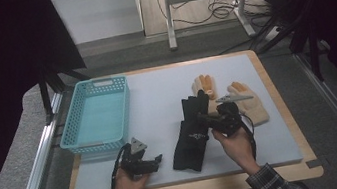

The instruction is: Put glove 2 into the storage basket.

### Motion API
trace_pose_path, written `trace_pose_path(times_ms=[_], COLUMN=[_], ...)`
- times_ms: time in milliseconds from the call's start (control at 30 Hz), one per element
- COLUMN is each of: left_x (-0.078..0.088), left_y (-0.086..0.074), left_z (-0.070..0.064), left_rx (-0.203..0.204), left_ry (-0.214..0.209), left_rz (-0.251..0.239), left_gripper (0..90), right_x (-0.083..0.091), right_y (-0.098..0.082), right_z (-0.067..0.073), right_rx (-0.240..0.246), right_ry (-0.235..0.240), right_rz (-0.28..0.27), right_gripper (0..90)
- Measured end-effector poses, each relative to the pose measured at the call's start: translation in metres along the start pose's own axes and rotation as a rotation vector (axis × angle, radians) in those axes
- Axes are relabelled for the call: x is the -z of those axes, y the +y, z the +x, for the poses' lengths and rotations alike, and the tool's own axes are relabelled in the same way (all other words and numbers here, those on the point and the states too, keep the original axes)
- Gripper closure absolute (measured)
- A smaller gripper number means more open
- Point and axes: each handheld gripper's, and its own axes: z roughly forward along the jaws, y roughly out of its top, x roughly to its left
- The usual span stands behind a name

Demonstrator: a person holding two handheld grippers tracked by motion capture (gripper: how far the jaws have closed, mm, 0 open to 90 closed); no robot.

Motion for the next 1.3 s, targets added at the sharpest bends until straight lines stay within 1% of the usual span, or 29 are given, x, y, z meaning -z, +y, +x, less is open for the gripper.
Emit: trace_pose_path(times_ms=[33, 100, 133, 200, 233, 267, 300, 333, 367, 400, 433, 467, 500, 533, 567, 600, 667, 700, 767, 800, 833, 867, 900, 933, 967, 1067, 1200, 1267, 1300], left_x=[0.000, 0.000, 0.000, 0.000, 0.000, 0.000, 0.000, 0.000, 0.000, 0.000, 0.000, 0.000, 0.000, 0.000, 0.000, 0.000, 0.000, 0.001, 0.001, 0.000, 0.000, 0.000, 0.000, 0.000, 0.000, 0.000, 0.000, 0.000, 0.000], left_y=[0.000, 0.000, 0.000, 0.000, 0.000, 0.000, 0.000, 0.000, 0.000, 0.000, 0.000, 0.000, 0.000, 0.000, 0.000, 0.000, 0.000, 0.000, 0.000, 0.000, 0.000, 0.000, 0.000, 0.000, 0.000, 0.000, 0.000, 0.000, 0.000], left_z=[0.000, 0.000, 0.000, 0.000, 0.000, 0.000, 0.000, 0.000, 0.000, 0.000, 0.000, 0.000, 0.000, 0.000, 0.000, 0.000, 0.000, 0.000, 0.000, 0.000, 0.000, 0.000, 0.000, 0.000, 0.000, 0.000, 0.000, 0.000, 0.000], left_rx=[0.000, -0.001, -0.001, -0.002, 0.001, 0.003, 0.002, -0.003, -0.003, -0.002, -0.002, -0.002, -0.003, -0.005, -0.005, -0.005, -0.008, -0.008, -0.008, -0.006, -0.006, -0.006, -0.006, -0.006, -0.005, -0.008, -0.008, -0.007, -0.008], left_ry=[0.000, 0.001, 0.001, 0.001, 0.001, 0.001, 0.001, 0.001, 0.001, 0.001, 0.001, 0.001, 0.001, 0.001, 0.000, 0.000, 0.001, 0.001, 0.001, 0.001, 0.002, 0.001, 0.001, 0.001, 0.001, 0.002, 0.002, 0.002, 0.002], left_rz=[0.000, 0.000, 0.000, 0.003, 0.001, 0.000, 0.000, 0.004, 0.004, 0.004, 0.004, 0.004, 0.005, 0.007, 0.007, 0.007, 0.007, 0.007, 0.006, 0.006, 0.007, 0.007, 0.007, 0.007, 0.007, 0.007, 0.007, 0.007, 0.007], left_gripper=[17.3, 17.3, 17.2, 17.2, 17.3, 17.3, 17.2, 17.2, 17.3, 17.2, 17.3, 17.2, 17.2, 17.2, 17.2, 17.2, 17.2, 17.2, 17.2, 17.2, 17.2, 17.2, 17.2, 17.2, 17.2, 17.2, 17.2, 17.2, 17.2], right_x=[0.000, 0.001, 0.001, -0.002, -0.004, -0.007, -0.009, -0.010, -0.010, -0.010, -0.010, -0.010, -0.010, -0.011, -0.016, -0.021, -0.032, -0.039, -0.055, -0.062, -0.067, -0.068, -0.067, -0.066, -0.065, -0.061, -0.050, -0.049, -0.050], right_y=[0.000, -0.014, -0.014, -0.031, -0.035, -0.041, -0.046, -0.049, -0.049, -0.047, -0.047, -0.039, -0.039, -0.035, -0.029, -0.027, -0.025, -0.025, -0.028, -0.031, -0.034, -0.035, -0.034, -0.034, -0.034, -0.033, -0.025, -0.023, -0.023], right_z=[0.000, 0.009, 0.009, 0.017, 0.018, 0.019, 0.018, 0.016, 0.016, 0.009, 0.009, 0.002, 0.002, 0.000, -0.003, -0.003, -0.001, 0.000, 0.003, 0.003, 0.003, 0.002, 0.001, 0.002, 0.003, 0.007, 0.012, 0.014, 0.014], right_rx=[0.000, -0.019, -0.019, -0.017, -0.011, 0.003, 0.012, 0.039, 0.039, 0.107, 0.107, 0.181, 0.181, 0.221, 0.284, 0.319, 0.358, 0.377, 0.441, 0.466, 0.462, 0.430, 0.405, 0.404, 0.402, 0.381, 0.317, 0.302, 0.284], right_ry=[0.000, -0.001, -0.001, -0.018, -0.021, -0.021, -0.022, -0.036, -0.036, -0.066, -0.066, -0.074, -0.074, -0.065, -0.025, -0.007, 0.038, 0.044, -0.008, -0.023, -0.014, 0.008, 0.003, -0.009, -0.014, -0.040, -0.045, -0.072, -0.081], right_rz=[0.000, -0.004, -0.004, -0.001, 0.007, 0.023, 0.030, 0.030, 0.030, 0.043, 0.043, 0.049, 0.049, 0.058, 0.082, 0.098, 0.138, 0.161, 0.217, 0.250, 0.268, 0.255, 0.256, 0.251, 0.251, 0.238, 0.142, 0.126, 0.114], right_gripper=[87.3, 87.3, 87.3, 86.8, 85.8, 83.0, 76.3, 68.8, 68.8, 60.1, 60.1, 57.6, 57.6, 56.5, 53.2, 50.5, 44.7, 42.9, 45.2, 50.9, 59.1, 66.0, 73.8, 80.1, 83.9, 85.8, 85.8, 85.8, 85.7])
